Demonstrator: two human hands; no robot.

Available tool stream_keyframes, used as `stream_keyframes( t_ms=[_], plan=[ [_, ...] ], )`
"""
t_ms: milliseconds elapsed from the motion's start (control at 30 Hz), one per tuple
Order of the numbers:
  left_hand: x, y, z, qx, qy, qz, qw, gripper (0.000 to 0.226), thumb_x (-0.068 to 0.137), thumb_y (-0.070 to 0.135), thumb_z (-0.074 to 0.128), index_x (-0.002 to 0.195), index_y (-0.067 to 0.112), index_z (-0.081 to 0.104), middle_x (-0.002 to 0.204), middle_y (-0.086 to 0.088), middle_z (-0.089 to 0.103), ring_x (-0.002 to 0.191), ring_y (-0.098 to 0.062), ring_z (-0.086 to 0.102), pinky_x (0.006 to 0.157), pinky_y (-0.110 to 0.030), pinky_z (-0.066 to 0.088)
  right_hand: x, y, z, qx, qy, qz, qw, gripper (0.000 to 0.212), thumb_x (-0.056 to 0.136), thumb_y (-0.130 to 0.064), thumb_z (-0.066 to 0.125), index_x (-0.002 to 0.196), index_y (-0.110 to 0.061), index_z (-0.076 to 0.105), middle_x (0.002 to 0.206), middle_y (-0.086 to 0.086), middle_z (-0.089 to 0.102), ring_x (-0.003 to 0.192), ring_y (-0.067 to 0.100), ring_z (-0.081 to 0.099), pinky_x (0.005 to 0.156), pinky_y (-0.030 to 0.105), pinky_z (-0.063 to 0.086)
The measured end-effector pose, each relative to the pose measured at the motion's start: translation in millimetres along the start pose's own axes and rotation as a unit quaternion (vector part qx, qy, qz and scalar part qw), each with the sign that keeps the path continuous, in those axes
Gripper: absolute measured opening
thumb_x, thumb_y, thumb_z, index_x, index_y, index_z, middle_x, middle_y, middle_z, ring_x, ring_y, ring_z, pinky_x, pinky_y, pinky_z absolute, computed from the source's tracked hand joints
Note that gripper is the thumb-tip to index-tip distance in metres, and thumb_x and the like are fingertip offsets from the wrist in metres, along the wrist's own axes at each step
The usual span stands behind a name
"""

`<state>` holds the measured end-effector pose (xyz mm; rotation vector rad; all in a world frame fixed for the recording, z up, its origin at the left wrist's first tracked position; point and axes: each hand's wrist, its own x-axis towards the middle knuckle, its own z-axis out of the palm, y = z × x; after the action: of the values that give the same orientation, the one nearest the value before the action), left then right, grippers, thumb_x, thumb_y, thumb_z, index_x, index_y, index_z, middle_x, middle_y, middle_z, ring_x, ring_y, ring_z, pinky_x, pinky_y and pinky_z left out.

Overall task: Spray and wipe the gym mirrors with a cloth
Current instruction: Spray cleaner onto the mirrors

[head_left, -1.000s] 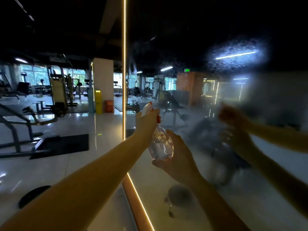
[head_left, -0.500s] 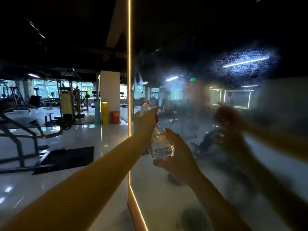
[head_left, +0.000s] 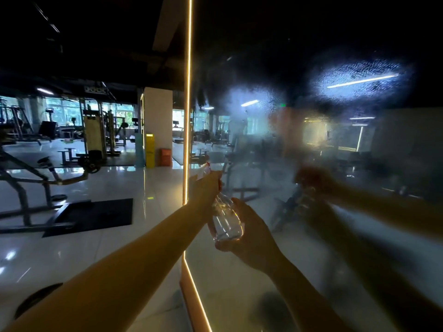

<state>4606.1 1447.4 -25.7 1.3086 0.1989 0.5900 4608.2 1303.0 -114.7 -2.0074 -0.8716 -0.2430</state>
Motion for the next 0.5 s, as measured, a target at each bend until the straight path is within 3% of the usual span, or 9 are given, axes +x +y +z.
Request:
stream_keyframes(
  t_ms=[33,133,267,367,433,500],
  plan=[
    [2.9,-4.5,-1.8,0.006,-0.004,0.008,1.000,0.024,0.103,0.011,0.062,0.081,0.022,0.060,0.073,-0.003,0.062,0.067,-0.013,0.059,0.057,-0.020,0.048,1.5,5.0,6.3,0.007,0.012,0.002,1.000,0.097,0.062,-0.050,0.096,0.143,-0.030,0.046,0.138,-0.021,0.058,0.127,0.015,0.059,0.110,0.046,0.050],
    [8.5,-15.5,-4.8,0.016,-0.022,0.018,0.999,0.030,0.106,0.013,0.057,0.080,0.027,0.053,0.071,-0.001,0.058,0.064,-0.009,0.056,0.058,-0.019,0.046,8.8,8.4,18.0,-0.048,0.037,0.011,0.998,0.095,0.063,-0.050,0.093,0.143,-0.039,0.043,0.139,-0.025,0.053,0.127,0.003,0.054,0.111,0.031,0.048],
    [20.8,-30.6,-12.9,0.002,-0.053,0.029,0.998,0.026,0.106,0.006,0.055,0.086,0.023,0.057,0.057,0.008,0.064,0.059,-0.006,0.064,0.058,-0.018,0.054,16.6,22.1,32.3,-0.080,0.024,0.018,0.996,0.099,0.067,-0.048,0.092,0.150,-0.035,0.040,0.143,-0.021,0.050,0.126,0.002,0.050,0.107,0.023,0.044],
    [26.6,-43.9,-20.2,0.009,-0.048,0.011,0.999,0.026,0.106,0.011,0.057,0.089,0.031,0.055,0.081,-0.002,0.066,0.080,-0.015,0.063,0.073,-0.028,0.053,21.3,39.9,41.1,-0.065,0.007,0.034,0.997,0.099,0.065,-0.045,0.093,0.149,-0.034,0.042,0.140,-0.022,0.050,0.121,0.000,0.052,0.093,0.007,0.047],
    [31.3,-58.6,-25.1,0.011,-0.043,0.000,0.999,0.022,0.105,0.012,0.058,0.092,0.030,0.058,0.086,-0.003,0.065,0.081,-0.015,0.062,0.070,-0.026,0.049,20.5,48.8,47.8,-0.075,0.002,0.050,0.996,0.106,0.065,-0.049,0.093,0.153,-0.034,0.037,0.142,-0.022,0.048,0.121,-0.001,0.051,0.081,-0.003,0.040],
    [33.9,-73.1,-28.4,0.006,-0.039,-0.021,0.999,0.010,0.104,0.015,0.060,0.100,0.024,0.060,0.090,-0.005,0.063,0.083,-0.015,0.060,0.069,-0.024,0.049,18.5,57.8,54.6,-0.095,-0.001,0.054,0.994,0.110,0.064,-0.056,0.091,0.155,-0.033,0.033,0.147,-0.020,0.048,0.126,0.001,0.049,0.086,-0.002,0.034]
  ],
)
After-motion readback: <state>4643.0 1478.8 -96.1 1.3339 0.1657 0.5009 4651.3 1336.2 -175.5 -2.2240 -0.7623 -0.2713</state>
